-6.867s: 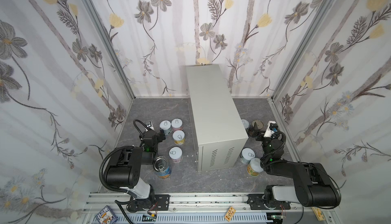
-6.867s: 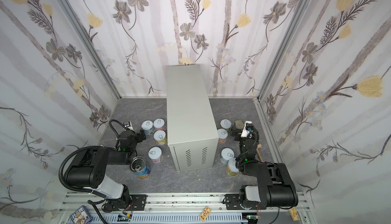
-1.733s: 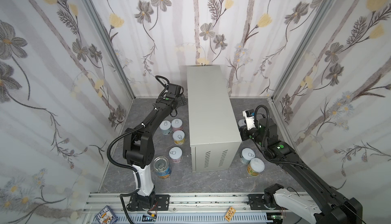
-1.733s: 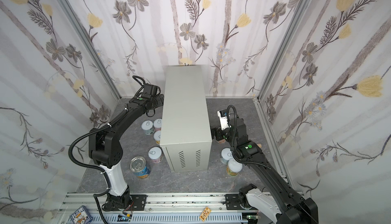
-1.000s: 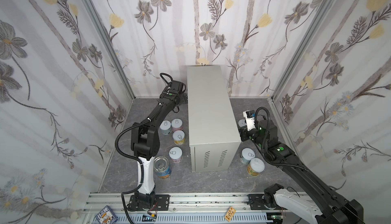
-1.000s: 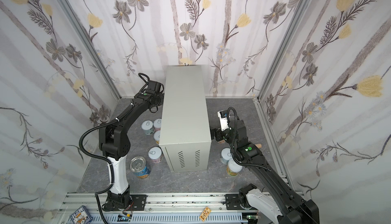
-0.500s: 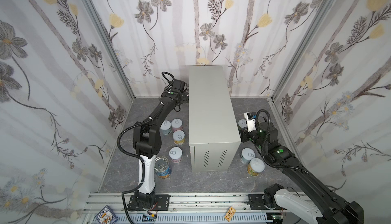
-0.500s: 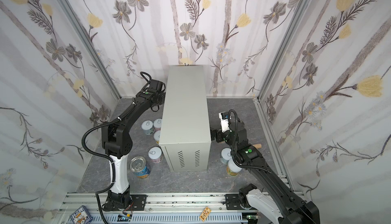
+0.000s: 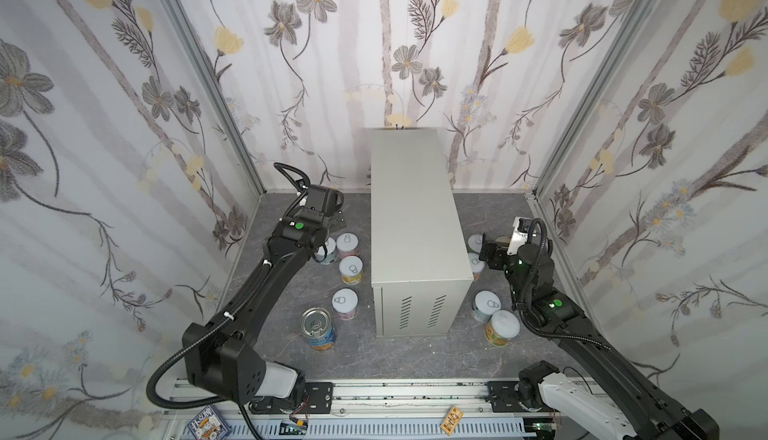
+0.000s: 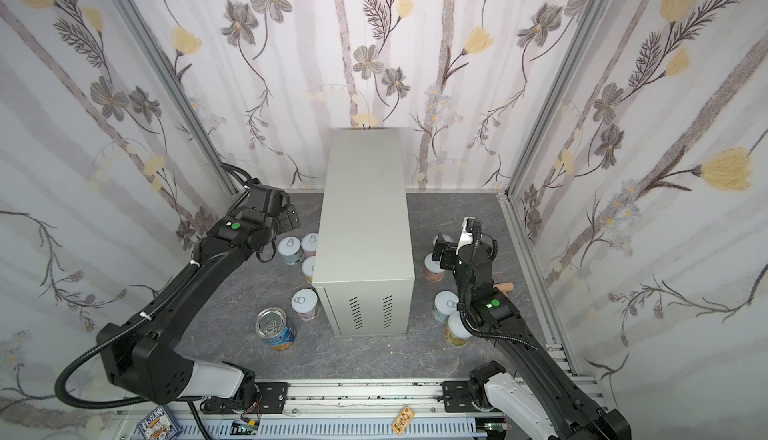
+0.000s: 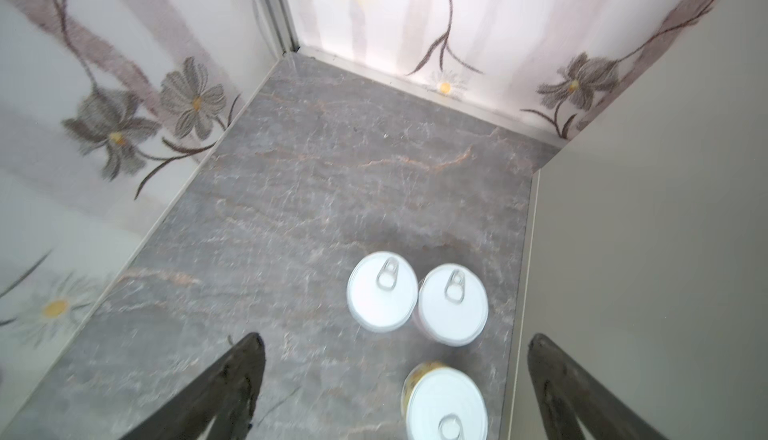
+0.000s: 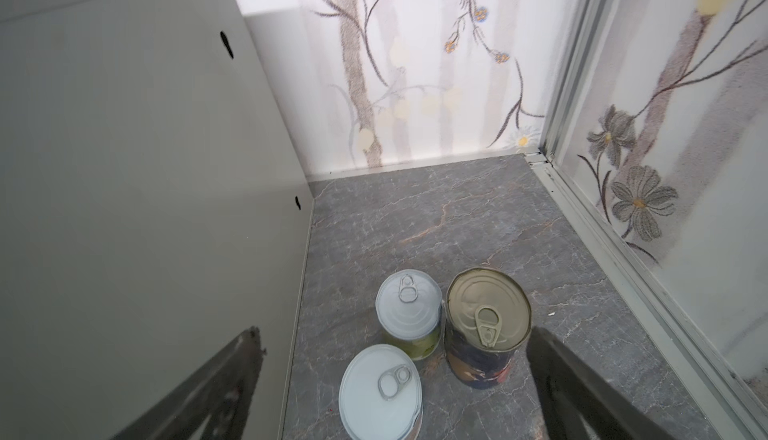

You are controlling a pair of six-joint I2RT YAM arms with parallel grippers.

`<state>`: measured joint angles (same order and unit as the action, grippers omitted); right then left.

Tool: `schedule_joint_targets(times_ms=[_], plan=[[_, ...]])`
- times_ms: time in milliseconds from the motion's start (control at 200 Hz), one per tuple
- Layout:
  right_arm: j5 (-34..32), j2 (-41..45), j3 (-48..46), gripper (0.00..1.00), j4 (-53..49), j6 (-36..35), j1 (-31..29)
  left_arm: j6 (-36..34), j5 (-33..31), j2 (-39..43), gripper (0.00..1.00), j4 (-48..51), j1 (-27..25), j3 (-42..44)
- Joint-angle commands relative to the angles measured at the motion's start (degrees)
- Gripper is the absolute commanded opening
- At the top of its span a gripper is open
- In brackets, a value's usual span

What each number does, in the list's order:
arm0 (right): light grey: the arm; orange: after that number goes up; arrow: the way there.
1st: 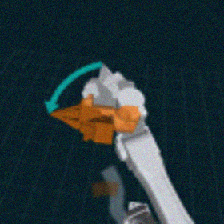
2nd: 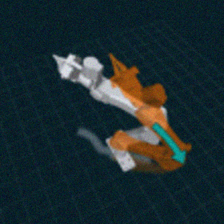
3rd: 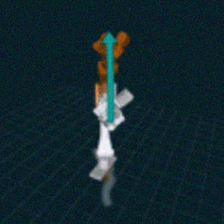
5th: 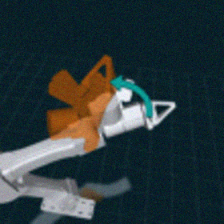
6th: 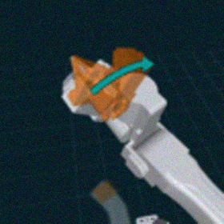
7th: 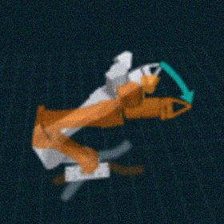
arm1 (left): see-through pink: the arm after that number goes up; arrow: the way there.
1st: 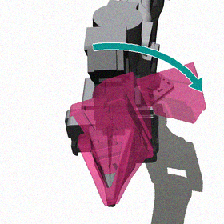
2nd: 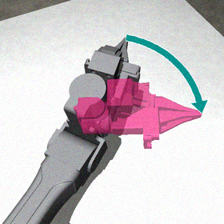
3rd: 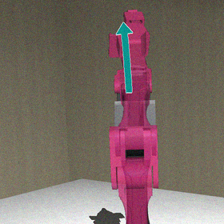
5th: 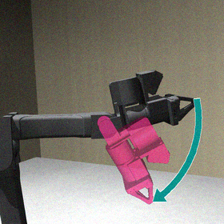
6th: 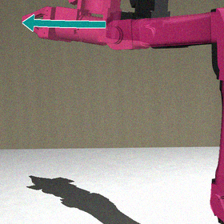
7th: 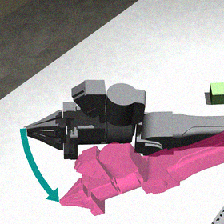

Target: Place and organize the canned foods onto the counter

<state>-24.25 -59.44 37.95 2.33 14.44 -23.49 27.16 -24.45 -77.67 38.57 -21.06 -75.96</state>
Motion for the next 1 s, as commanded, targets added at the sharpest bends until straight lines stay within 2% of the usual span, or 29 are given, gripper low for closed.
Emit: schedule_joint_targets(times_ms=[0,115,325,535,685,994], plan=[[-4.34,-0.05,-0.66,1.0,5.73,2.52,0.43,6.26,-3.98,7.59,1.0,9.01,-2.4,4.72],[-5.11,-0.57,-1.02,1.0,6.52,4.68,0.87,12.1,-2.2,15.32,1.0,20.26,-5.45,8.34],[-4.55,-1.34,-2.75,1.0,9.09,7.59,1.07,18.71,9.87,26.77,1.0,32.44,-12.45,16.74],[-3.13,-2.9,-2.58,1.0,10.66,9.12,1.07,29.17,11.39,33.2,1.0,41.94,-20.46,21.13],[-2.69,-2.81,-3.66,1.0,11.24,10.59,1.12,31.83,16.83,34.25,1.0,37.76,-24.01,29.65],[-3.73,-0.53,-5.6,1.0,10.76,10.59,1.07,36.57,14.91,30.61,1.0,23.95,-24.82,38.35]])
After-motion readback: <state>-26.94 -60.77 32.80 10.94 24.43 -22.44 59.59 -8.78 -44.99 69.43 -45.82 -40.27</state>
